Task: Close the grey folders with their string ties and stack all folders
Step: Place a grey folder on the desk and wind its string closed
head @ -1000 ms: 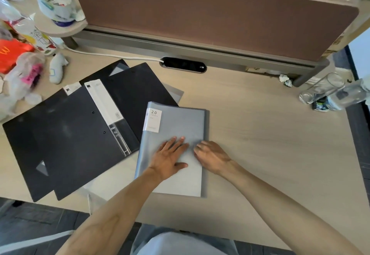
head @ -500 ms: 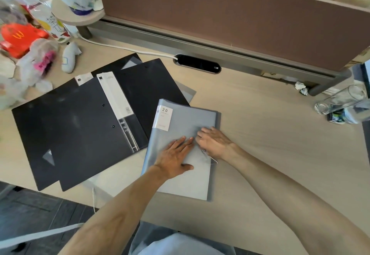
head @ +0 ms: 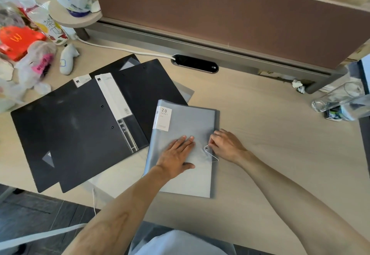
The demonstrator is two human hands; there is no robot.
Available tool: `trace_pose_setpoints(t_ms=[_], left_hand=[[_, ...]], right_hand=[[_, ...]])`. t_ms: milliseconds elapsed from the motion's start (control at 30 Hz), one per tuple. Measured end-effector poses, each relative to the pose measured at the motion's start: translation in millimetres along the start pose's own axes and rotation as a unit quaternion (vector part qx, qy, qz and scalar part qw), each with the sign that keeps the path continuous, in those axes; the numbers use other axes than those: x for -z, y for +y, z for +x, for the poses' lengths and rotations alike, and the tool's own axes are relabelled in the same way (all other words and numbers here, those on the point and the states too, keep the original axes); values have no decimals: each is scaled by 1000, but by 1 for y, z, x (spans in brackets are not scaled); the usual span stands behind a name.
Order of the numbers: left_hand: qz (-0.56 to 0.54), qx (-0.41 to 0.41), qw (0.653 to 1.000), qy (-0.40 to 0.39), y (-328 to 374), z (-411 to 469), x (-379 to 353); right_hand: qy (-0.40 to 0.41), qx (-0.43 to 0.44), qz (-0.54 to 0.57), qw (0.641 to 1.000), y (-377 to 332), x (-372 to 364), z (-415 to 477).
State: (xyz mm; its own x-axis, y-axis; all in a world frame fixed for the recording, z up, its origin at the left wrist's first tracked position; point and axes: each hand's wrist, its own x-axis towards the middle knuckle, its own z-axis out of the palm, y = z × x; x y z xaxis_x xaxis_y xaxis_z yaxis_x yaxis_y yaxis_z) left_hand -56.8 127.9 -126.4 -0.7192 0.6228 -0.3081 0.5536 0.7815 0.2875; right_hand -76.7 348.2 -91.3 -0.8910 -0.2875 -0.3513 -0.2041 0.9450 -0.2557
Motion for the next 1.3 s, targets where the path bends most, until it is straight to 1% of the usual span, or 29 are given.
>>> trace_pose_setpoints(t_ms=[100,300,500,633,967,1067,1167,1300], left_hand=[[1,0,1000,-2,1,1,2],[1,5,1000,-6,2,1,2],[5,9,1000,-10,3,2,2],[-6,17,1000,-12,4,3,1],[-1,21,1000,-22,6,2,-1],[-17,27,999,-32,7,3,1],[-52,33,997,-36,7,3,4],[-110,37,993,-34,1,4,8]], right_hand=[[21,-19,32,999,3,-7,-3],[48,5,51,998,11,-19,-20],[91,48,-2,995,11,-30,-26],[100,61,-29,993,6,-36,-28],[115,15,-29,993,1,-43,-37],[120,-40,31,991,1,-40,-37],[91,-100,111,985,0,-37,-37],[59,-92,125,986,4,-35,-40]])
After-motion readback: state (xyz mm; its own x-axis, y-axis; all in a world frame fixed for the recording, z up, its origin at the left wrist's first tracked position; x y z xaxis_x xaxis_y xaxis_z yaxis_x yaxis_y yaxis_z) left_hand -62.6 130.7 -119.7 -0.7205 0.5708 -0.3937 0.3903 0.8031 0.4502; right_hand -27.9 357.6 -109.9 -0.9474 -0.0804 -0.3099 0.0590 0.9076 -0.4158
